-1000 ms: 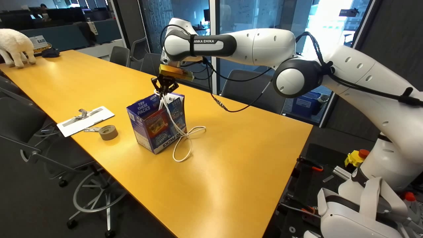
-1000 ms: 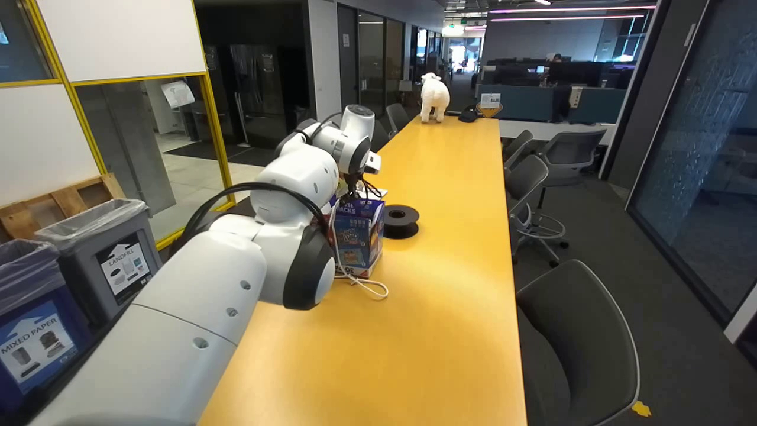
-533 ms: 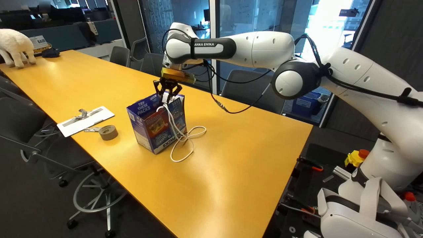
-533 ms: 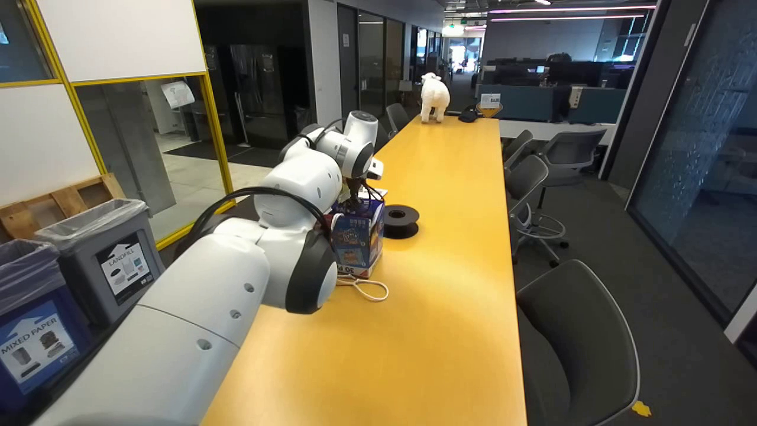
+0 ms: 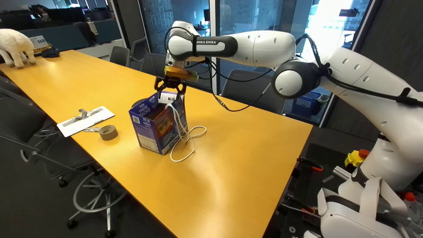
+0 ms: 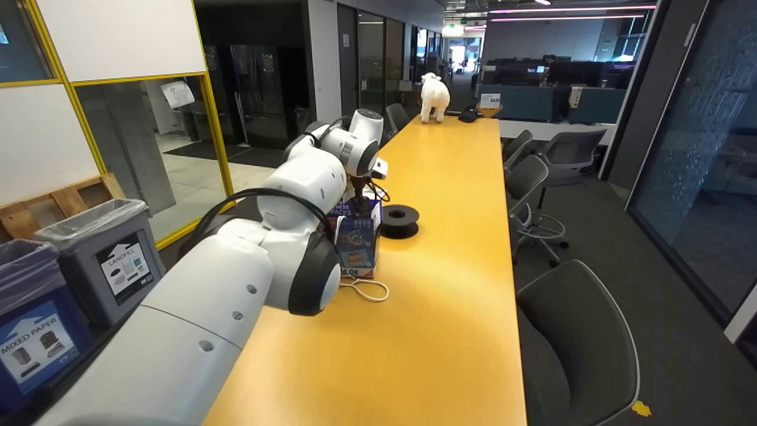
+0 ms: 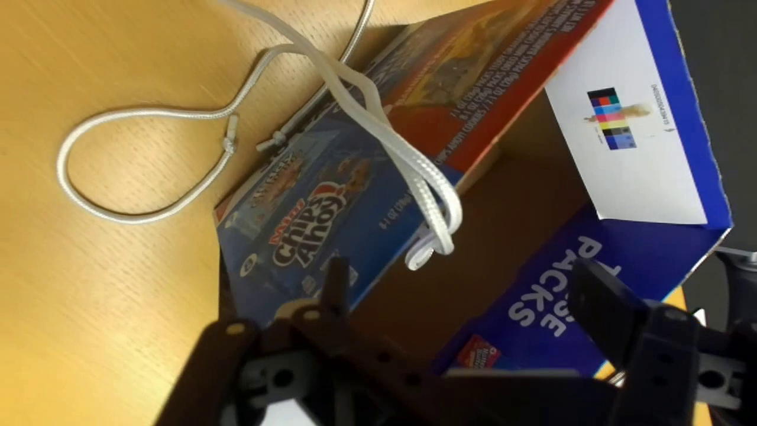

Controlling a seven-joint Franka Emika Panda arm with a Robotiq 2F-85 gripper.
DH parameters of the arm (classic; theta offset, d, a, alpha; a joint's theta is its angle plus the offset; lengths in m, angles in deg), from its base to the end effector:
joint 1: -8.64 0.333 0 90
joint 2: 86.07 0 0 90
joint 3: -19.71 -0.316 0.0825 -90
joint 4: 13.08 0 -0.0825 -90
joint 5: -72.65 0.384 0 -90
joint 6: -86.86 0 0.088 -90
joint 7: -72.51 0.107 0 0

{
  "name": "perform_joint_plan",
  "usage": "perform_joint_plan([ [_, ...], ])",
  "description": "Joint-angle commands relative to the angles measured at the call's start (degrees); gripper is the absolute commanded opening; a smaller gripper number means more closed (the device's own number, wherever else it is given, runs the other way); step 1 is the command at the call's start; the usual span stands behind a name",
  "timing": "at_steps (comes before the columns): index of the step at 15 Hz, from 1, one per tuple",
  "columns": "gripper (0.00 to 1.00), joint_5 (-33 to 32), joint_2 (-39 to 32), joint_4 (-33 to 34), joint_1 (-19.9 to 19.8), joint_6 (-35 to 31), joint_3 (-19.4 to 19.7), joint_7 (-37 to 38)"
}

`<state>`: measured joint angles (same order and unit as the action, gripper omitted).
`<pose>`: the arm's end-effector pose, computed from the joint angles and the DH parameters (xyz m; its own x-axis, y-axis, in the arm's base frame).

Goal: Put the two white ropes inside the blue box

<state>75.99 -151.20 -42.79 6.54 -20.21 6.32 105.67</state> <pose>0.8179 0.0496 0.3640 0.8488 -0.5277 0.0326 -0.4871 -0.8046 -0.3397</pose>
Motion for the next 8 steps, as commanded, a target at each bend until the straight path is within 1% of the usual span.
perform_joint_plan([
  [1,1.0,0.0,1.5,2.9,-0.2,2.7,-0.3,-1.1],
  [3,1.0,0.0,3.2,2.9,-0.5,3.9,-0.4,-1.7],
  [4,1.0,0.7,3.9,2.8,-0.9,4.8,-1.0,-2.6],
  [5,1.0,3.8,1.7,8.7,0.6,8.9,2.5,-4.2],
  [6,1.0,4.0,2.2,8.7,0.6,10.3,2.9,-5.0],
  [7,1.0,4.9,5.7,3.3,-0.1,10.1,3.0,-6.8],
  [8,1.0,5.4,6.0,3.7,-0.1,11.8,3.3,-8.2],
])
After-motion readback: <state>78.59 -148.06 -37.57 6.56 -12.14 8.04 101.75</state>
